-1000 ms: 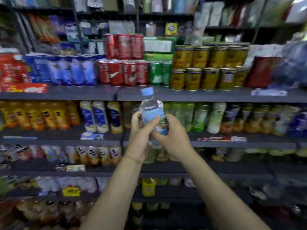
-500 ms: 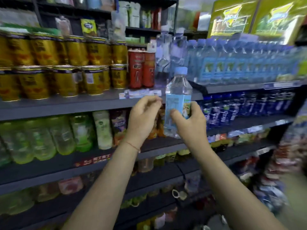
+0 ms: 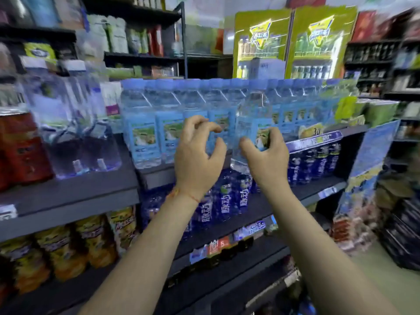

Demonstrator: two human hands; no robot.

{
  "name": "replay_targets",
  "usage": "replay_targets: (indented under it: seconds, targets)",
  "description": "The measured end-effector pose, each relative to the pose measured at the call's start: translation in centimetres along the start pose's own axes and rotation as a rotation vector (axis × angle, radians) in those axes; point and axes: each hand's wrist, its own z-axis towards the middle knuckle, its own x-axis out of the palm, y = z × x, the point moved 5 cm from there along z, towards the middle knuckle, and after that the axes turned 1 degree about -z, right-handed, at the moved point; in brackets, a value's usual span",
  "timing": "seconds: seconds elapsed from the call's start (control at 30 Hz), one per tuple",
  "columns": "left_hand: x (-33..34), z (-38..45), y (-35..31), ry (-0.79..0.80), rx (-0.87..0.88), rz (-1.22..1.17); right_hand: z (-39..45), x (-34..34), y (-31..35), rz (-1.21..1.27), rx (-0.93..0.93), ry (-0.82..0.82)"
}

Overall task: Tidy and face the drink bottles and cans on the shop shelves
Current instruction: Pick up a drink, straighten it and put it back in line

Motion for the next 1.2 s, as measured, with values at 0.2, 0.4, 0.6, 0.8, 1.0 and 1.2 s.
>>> replay_targets:
  seconds: [0.2, 0.4, 0.6, 0.8, 1.0, 1.2]
  targets:
    - [13.4, 1.1, -2.5, -0.099, 0.051, 0.242, 9.8, -6.4, -7.5, 0.087, -0.119, 0.085]
    - [26.1, 3.2, -5.6, -0.142, 0.011, 0.443, 19.6, -13.1, -14.1, 0.109, -0.163, 0.143]
    - [36.0, 6.1, -6.9, 0.058, 0.091, 0.722, 27.0, -18.1, -17.8, 0.077, -0.226, -0.002]
    - [40.2, 6.0, -4.5, 0.188, 0.107, 1.095, 30.9, -19.3, -21.5, -0.003, -0.244, -0.029]
    - [40.3, 6.0, -4.9, 0.154, 0.106, 1.131, 31.4, -17.8, -22.5, -0.116, -0.313, 0.027]
    - [40.3, 6.0, -5.1, 0.153, 0.114, 1.15, 31.9, -17.1, -23.1, -0.266, -0.311, 0.033]
